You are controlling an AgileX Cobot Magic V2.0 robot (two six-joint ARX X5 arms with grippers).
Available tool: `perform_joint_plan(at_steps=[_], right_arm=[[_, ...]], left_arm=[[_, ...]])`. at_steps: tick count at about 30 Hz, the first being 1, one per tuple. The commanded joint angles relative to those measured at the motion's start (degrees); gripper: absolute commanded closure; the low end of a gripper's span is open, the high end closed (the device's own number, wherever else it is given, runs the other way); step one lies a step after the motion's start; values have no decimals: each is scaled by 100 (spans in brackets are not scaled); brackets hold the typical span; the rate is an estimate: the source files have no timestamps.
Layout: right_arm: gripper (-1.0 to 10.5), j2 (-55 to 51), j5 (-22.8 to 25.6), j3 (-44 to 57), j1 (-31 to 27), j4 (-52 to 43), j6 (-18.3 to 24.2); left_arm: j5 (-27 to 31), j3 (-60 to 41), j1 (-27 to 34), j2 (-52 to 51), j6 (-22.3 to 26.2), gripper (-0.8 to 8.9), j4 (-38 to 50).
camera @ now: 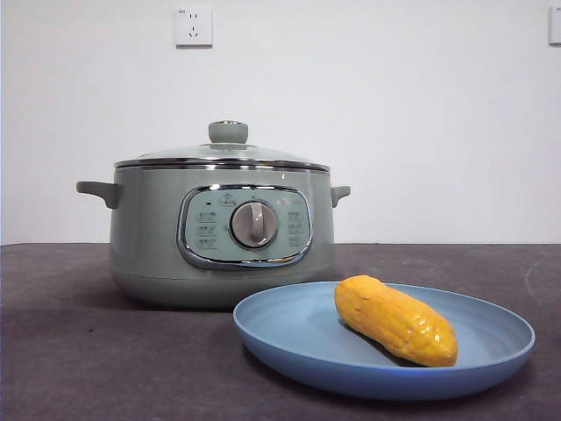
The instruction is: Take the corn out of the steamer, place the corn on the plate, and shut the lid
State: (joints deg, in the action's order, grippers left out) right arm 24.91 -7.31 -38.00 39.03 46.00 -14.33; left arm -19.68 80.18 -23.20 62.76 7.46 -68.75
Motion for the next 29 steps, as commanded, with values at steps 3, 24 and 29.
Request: perform_joint_plan(at_steps=[3, 24, 29], right_arm=[[946, 0, 17, 44, 7, -37, 26], [946, 0, 15, 44, 9, -37, 26], [946, 0, 17, 44, 9, -37, 26]], left_arm=[[4, -20, -4, -2, 26, 818, 28], [114, -48, 448, -214, 811, 817, 1674], [-153, -588, 1154, -994, 833, 817, 3213]])
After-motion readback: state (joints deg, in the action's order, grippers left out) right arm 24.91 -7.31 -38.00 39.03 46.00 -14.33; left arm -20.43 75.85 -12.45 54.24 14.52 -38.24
